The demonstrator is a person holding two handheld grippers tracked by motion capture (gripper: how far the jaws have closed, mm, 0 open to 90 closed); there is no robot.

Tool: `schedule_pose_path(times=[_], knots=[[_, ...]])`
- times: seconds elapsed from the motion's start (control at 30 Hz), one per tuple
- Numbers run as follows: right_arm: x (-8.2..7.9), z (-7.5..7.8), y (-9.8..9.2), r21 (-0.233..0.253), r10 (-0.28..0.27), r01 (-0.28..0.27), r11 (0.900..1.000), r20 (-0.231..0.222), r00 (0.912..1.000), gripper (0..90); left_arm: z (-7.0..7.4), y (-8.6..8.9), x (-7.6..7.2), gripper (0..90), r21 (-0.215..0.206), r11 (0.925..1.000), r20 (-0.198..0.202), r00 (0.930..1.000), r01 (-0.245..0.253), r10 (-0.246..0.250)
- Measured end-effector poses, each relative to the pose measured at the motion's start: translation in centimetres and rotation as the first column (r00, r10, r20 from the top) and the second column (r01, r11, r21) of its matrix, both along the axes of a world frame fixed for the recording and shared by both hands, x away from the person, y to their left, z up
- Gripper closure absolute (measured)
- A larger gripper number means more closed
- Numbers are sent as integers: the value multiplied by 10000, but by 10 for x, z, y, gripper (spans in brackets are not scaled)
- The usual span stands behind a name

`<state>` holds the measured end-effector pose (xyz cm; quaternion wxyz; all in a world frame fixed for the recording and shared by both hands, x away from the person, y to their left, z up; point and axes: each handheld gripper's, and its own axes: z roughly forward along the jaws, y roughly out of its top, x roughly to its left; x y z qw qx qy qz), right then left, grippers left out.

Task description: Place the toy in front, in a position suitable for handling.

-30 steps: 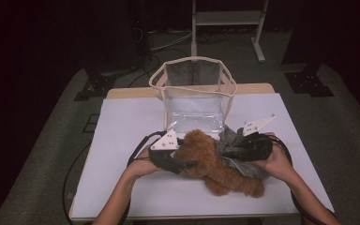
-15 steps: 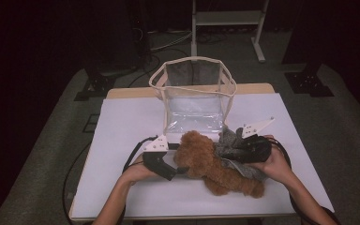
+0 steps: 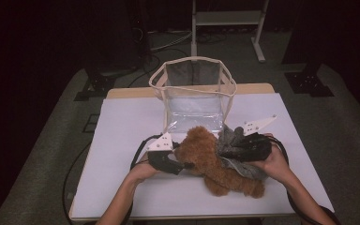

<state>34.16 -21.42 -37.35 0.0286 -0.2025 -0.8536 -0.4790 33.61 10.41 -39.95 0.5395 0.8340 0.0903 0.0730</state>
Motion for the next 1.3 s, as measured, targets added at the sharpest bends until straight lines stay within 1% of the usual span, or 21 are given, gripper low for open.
schedule_pose_path(times=[0.03, 0.07, 0.1, 0.17, 0.2, 0.3, 0.37, 0.43, 0.47, 0.5, 0.53, 0.6, 0.67, 0.7, 0.73, 0.8, 0.9, 0.93, 1.03, 1.13, 1.3], knots=[[0, 2, 1, 113, 13, -14, 9999, 80, 10000, 744, 7, -1, -1, 351, 81, 10000, 190, 9998, -10, 8], [0, 6, 2, 295, 23, -27, 9996, 146, 9999, 744, 19, -1, -1, 355, 120, 9999, 440, 9990, 25, -30], [1, 11, 1, 670, 22, -37, 9977, 225, 9997, 745, 25, 0, -1, 359, 126, 9999, 546, 9985, 13, -20], [1, 17, 0, 1018, -53, 19, 9948, 336, 9994, 745, 43, 2, 0, 360, 173, 9998, 939, 9956, 4, -21], [1, 21, 0, 1209, -56, 5, 9927, 420, 9991, 745, 50, 2, 0, 360, 234, 9997, 1042, 9946, 10, -34], [0, 31, 1, 1594, -104, -1, 9872, 651, 9978, 745, 75, 4, -1, 360, 564, 9984, 1629, 9865, 58, -149], [0, 37, 2, 1807, -58, -74, 9835, 725, 9974, 745, 90, 6, -3, 360, 713, 9974, 1899, 9815, 107, -241], [-2, 42, 5, 2100, 17, -181, 9775, 780, 9970, 745, 102, 10, -6, 360, 844, 9962, 2142, 9760, 209, -386], [-2, 42, 6, 2191, 106, -286, 9753, 827, 9965, 746, 105, 10, -7, 359, 898, 9957, 2192, 9747, 243, -435], [-3, 42, 7, 2195, 161, -340, 9750, 828, 9964, 745, 106, 11, -9, 359, 1093, 9937, 2254, 9730, 261, -504], [-4, 41, 8, 2142, 221, -386, 9760, 787, 9967, 745, 104, 10, -9, 359, 1246, 9919, 2219, 9736, 263, -537], [-3, 36, 7, 1904, 214, -338, 9811, 670, 9975, 743, 96, 8, -9, 358, 1383, 9901, 2100, 9763, 236, -526], [-3, 34, 1, 1791, 85, -187, 9837, 579, 9983, 743, 91, 7, -8, 357, 1106, 9936, 1994, 9788, 241, -460], [-2, 36, -2, 1844, 45, -149, 9827, 566, 9984, 742, 90, 5, -8, 357, 926, 9954, 1981, 9793, 235, -415], [-2, 40, -6, 1790, 15, -125, 9838, 617, 9981, 742, 90, 3, -8, 357, 917, 9955, 2015, 9786, 243, -424], [-2, 54, -10, 1598, -12, -126, 9871, 864, 9963, 741, 92, -2, -9, 357, 1001, 9946, 2133, 9758, 270, -479], [-2, 80, -11, 1413, 49, -233, 9897, 1292, 9916, 741, 99, -12, -9, 356, 1026, 9942, 2216, 9736, 320, -542], [-1, 93, -10, 1187, 159, -335, 9924, 1462, 9891, 740, 100, -15, -8, 356, 1080, 9936, 2245, 9728, 341, -578], [1, 119, -2, 476, 350, -440, 9979, 1744, 9840, 740, 105, -26, -6, 356, 1239, 9919, 2322, 9711, 273, -557], [4, 137, 5, -72, 563, -560, 9984, 2009, 9780, 739, 107, -37, -5, 356, 1378, 9901, 2377, 9696, 262, -588], [4, 159, 22, -887, 1047, -865, 9923, 2265, 9684, 738, 114, -57, -7, 354, 1695, 9843, 2674, 9590, 487, -935]])
